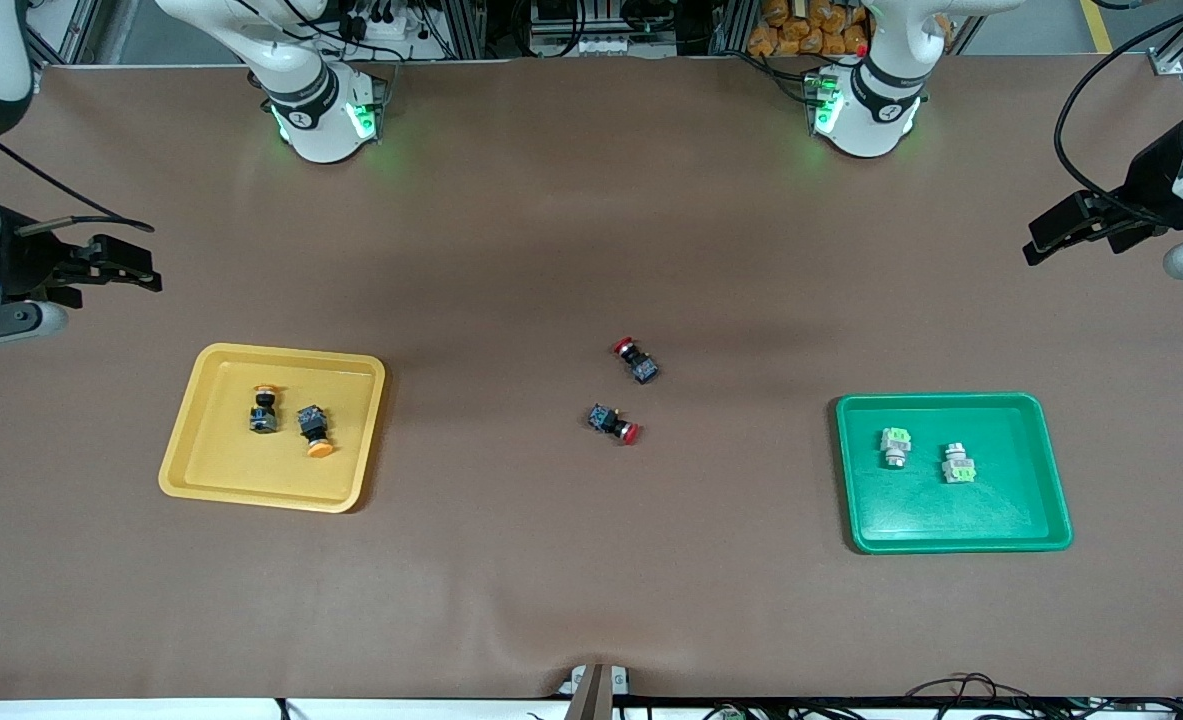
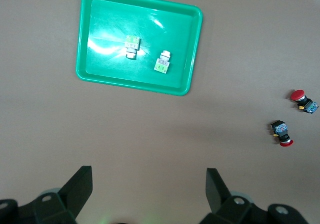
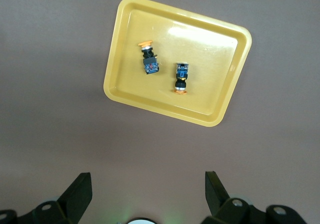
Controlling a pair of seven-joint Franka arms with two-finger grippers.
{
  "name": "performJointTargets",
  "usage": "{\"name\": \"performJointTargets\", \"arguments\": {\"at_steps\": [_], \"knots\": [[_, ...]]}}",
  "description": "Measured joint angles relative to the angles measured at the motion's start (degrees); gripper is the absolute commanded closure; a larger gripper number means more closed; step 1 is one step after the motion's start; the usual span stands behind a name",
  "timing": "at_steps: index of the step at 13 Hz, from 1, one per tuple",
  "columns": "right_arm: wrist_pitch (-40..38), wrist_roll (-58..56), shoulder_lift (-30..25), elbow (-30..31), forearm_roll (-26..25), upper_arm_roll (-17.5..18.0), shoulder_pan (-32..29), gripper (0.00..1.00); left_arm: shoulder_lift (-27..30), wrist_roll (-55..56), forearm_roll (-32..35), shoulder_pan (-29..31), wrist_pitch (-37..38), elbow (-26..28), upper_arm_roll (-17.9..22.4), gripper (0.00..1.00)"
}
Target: Place green and yellow buttons in trays
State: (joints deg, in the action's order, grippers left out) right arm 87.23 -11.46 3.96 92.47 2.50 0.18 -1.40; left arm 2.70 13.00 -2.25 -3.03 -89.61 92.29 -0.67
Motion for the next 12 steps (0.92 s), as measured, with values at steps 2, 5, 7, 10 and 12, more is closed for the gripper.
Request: {"name": "performJointTargets", "arguments": {"at_steps": [2, 5, 7, 10, 12], "knots": [[3.29, 0.00, -2.99, 5.51, 0.00, -0.02, -0.13, 0.00, 0.00, 0.00, 0.00, 0.00, 0.00, 0.00, 0.00, 0.00], [4.16, 0.00, -5.55, 8.61, 0.00, -0.02, -0.13, 0.00, 0.00, 0.00, 0.00, 0.00, 0.00, 0.00, 0.00, 0.00], [4.27, 0.02, -6.12, 9.26, 0.00, -0.04, -0.22, 0.00, 0.00, 0.00, 0.00, 0.00, 0.00, 0.00, 0.00, 0.00], [4.53, 0.02, -6.14, 9.48, 0.00, -0.13, -0.70, 0.00, 0.00, 0.00, 0.00, -0.01, 0.00, 0.00, 0.00, 0.00], [4.62, -0.12, -6.14, 9.48, 0.00, -0.18, -2.11, 0.00, 0.00, 0.00, 0.00, -0.01, 0.00, -0.02, -0.01, 0.00]]}}
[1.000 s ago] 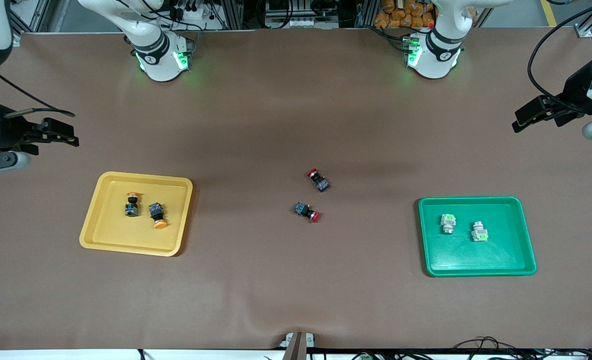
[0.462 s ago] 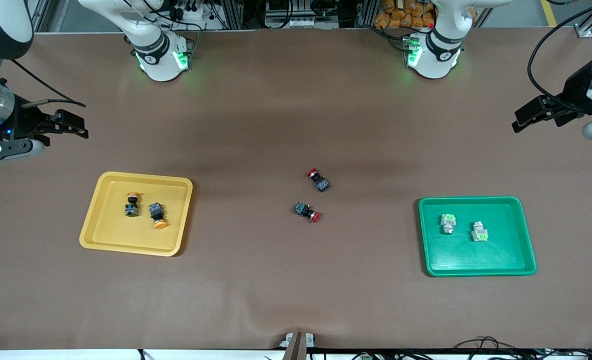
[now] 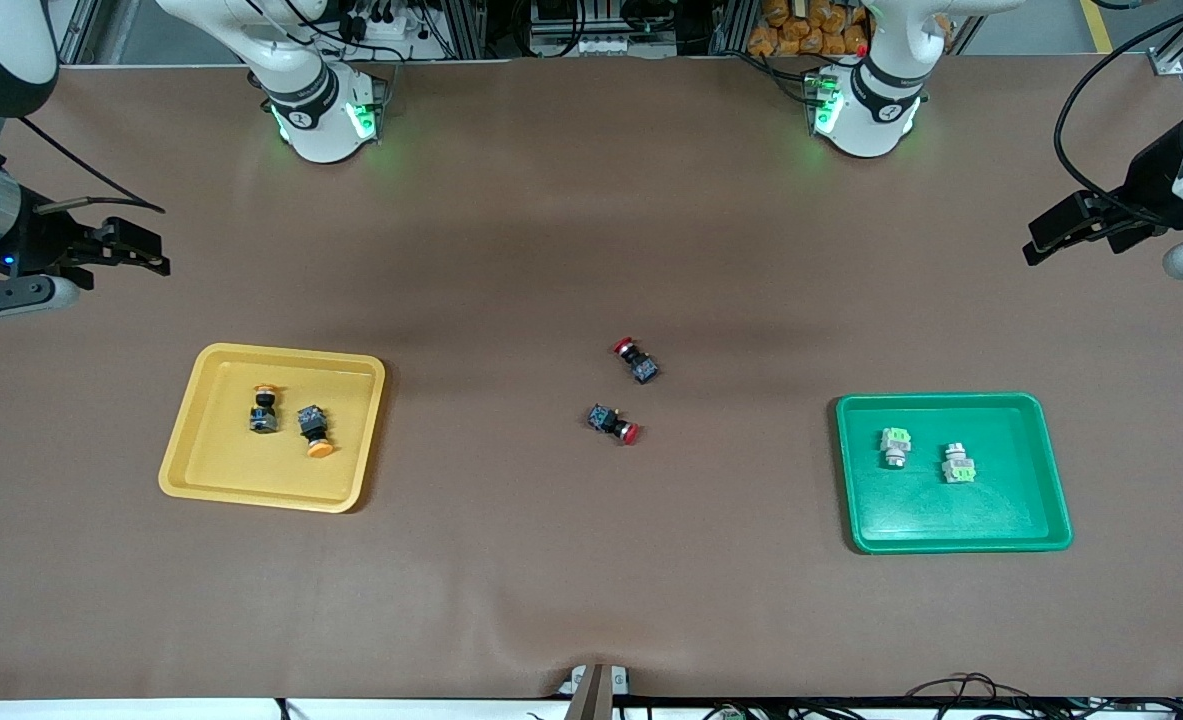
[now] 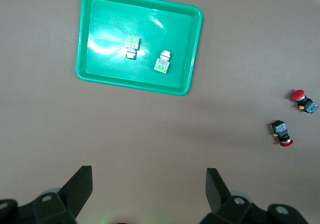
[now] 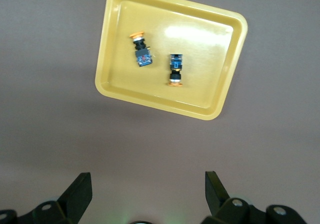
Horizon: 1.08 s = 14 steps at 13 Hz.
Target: Place green and yellow buttons in trays
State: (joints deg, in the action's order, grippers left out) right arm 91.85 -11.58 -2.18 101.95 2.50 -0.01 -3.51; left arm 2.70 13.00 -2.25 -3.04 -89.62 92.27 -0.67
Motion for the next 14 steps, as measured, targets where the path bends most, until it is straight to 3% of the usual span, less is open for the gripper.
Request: {"name": "performJointTargets", "arguments": {"at_steps": [14], "knots": [[-2.64, -1.75, -0.73, -3.44, -0.02, -0.13, -1.86, 0.00, -0.01, -0.01, 0.00, -0.07, -0.01, -0.57, -0.02, 0.00]]}}
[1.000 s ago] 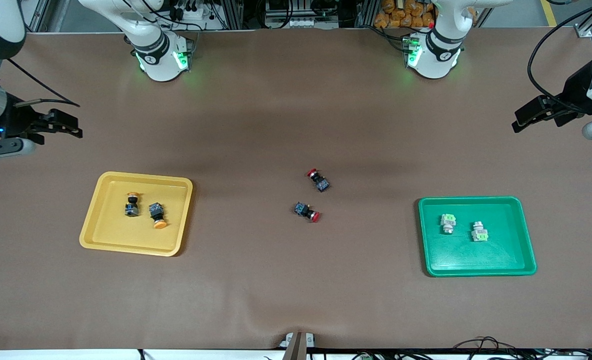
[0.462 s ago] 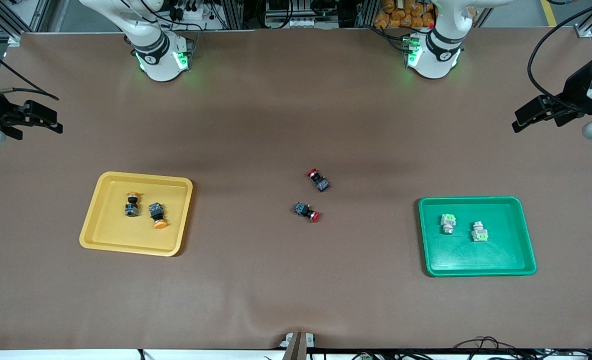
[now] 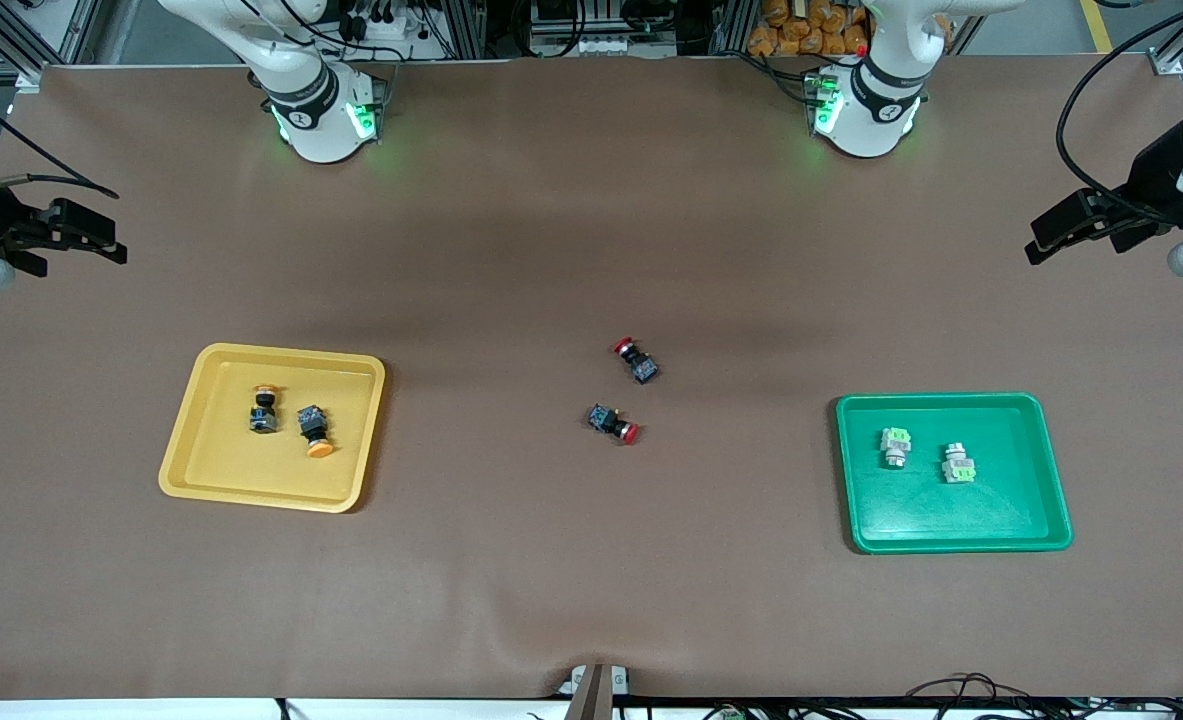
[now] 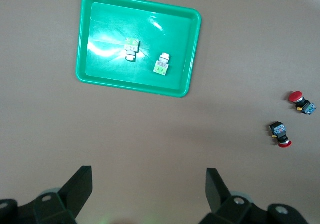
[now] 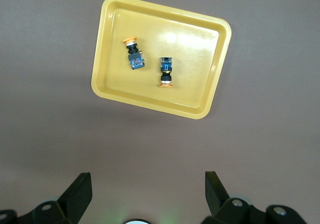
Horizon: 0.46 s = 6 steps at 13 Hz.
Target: Place green and yellow buttons in trays
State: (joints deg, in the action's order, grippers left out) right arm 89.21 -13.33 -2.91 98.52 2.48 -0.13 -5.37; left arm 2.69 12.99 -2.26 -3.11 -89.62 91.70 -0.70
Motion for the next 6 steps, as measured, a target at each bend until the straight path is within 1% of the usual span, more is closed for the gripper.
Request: {"name": "performJointTargets", "arguments": {"at_steps": [6], "knots": [[0.15, 2.06, 0.00, -0.02, 0.00, 0.21, 0.00, 0.00, -1.12, 0.00, 0.00, -0.58, -0.05, -0.55, -0.19, 0.00]]}}
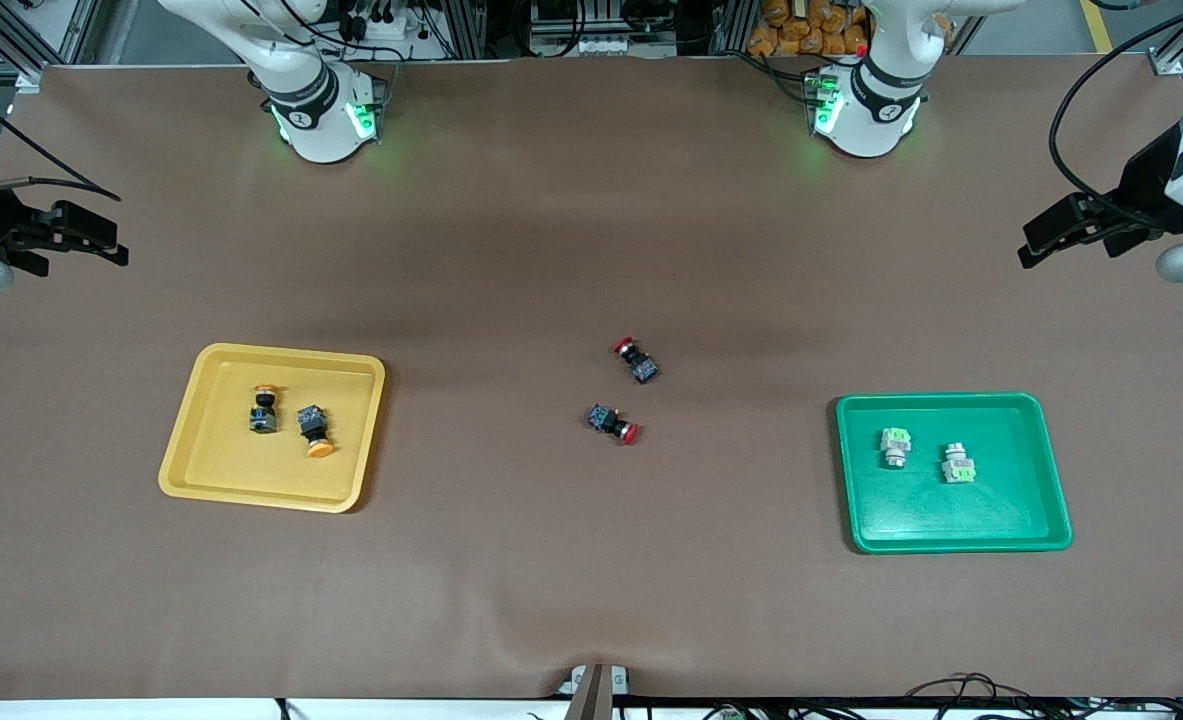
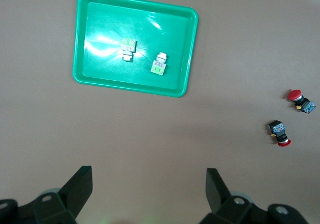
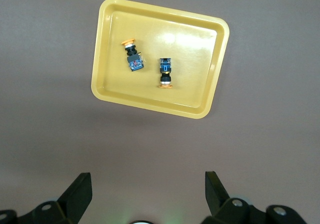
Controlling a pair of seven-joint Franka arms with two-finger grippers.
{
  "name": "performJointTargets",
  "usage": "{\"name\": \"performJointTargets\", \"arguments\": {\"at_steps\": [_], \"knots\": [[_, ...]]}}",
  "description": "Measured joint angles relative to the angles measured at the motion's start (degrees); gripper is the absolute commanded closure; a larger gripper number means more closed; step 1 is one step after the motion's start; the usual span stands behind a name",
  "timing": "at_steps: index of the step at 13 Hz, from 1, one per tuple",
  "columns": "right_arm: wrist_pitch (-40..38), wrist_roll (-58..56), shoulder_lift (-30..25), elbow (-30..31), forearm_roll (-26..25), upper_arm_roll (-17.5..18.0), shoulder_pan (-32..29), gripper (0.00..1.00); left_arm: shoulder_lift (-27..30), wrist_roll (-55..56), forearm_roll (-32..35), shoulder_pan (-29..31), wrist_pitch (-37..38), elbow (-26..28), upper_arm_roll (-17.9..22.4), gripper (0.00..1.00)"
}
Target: Place green and yellow buttons in trays
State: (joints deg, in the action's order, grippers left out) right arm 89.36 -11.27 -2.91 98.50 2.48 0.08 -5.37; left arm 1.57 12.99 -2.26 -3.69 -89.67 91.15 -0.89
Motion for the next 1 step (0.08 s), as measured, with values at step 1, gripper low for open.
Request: {"name": "performJointTargets", "arguments": {"at_steps": [1], "knots": [[0.00, 0.01, 0.00, 0.00, 0.00, 0.01, 0.00, 0.00, -0.19, 0.00, 0.00, 0.00, -0.01, -0.09, -0.01, 0.00]]}}
